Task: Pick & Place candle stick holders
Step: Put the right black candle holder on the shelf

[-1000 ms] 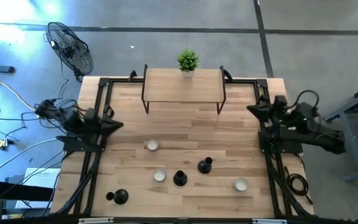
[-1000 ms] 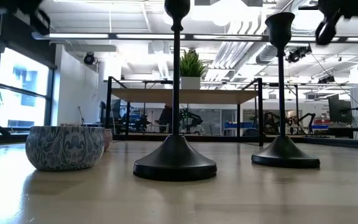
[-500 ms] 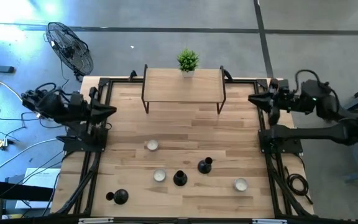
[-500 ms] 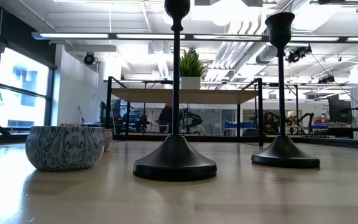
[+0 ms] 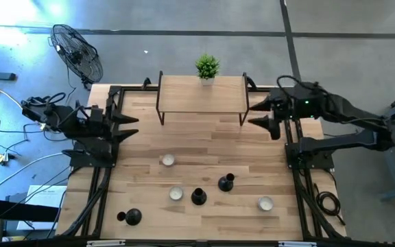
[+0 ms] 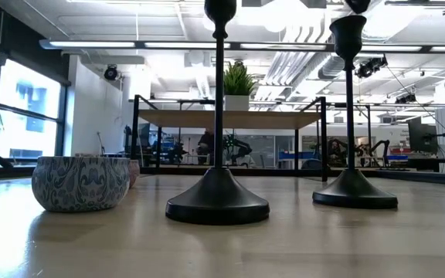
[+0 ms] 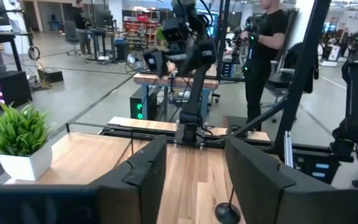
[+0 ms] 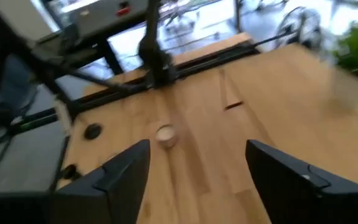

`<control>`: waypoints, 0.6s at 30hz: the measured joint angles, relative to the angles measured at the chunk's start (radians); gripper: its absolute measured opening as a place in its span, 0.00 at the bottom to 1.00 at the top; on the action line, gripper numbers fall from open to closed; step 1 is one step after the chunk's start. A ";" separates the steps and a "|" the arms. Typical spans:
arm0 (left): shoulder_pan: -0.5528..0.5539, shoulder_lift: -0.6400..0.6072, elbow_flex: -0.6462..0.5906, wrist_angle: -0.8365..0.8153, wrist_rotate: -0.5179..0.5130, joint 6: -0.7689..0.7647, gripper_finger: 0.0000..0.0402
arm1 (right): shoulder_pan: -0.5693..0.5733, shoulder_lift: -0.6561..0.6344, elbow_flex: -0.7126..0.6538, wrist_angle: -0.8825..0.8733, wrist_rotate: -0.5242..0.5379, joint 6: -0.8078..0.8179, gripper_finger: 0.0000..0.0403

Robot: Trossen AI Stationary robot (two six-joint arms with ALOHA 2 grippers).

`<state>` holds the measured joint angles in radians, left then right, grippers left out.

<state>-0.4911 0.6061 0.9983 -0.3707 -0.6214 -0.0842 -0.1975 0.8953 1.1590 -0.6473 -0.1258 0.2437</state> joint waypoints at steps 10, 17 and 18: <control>0.000 0.001 0.001 -0.011 -0.002 -0.003 0.47 | 0.207 0.097 0.001 0.031 -0.059 -0.009 0.65; 0.000 0.001 0.001 -0.035 -0.001 -0.003 0.47 | 0.366 0.140 0.001 0.114 0.085 -0.072 0.63; 0.000 0.001 0.001 -0.038 -0.001 -0.003 0.47 | 0.388 0.147 0.001 0.121 0.119 -0.099 0.63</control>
<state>-0.4911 0.6067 0.9993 -0.4091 -0.6228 -0.0875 0.1901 1.0427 1.1595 -0.5262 -0.0068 0.1443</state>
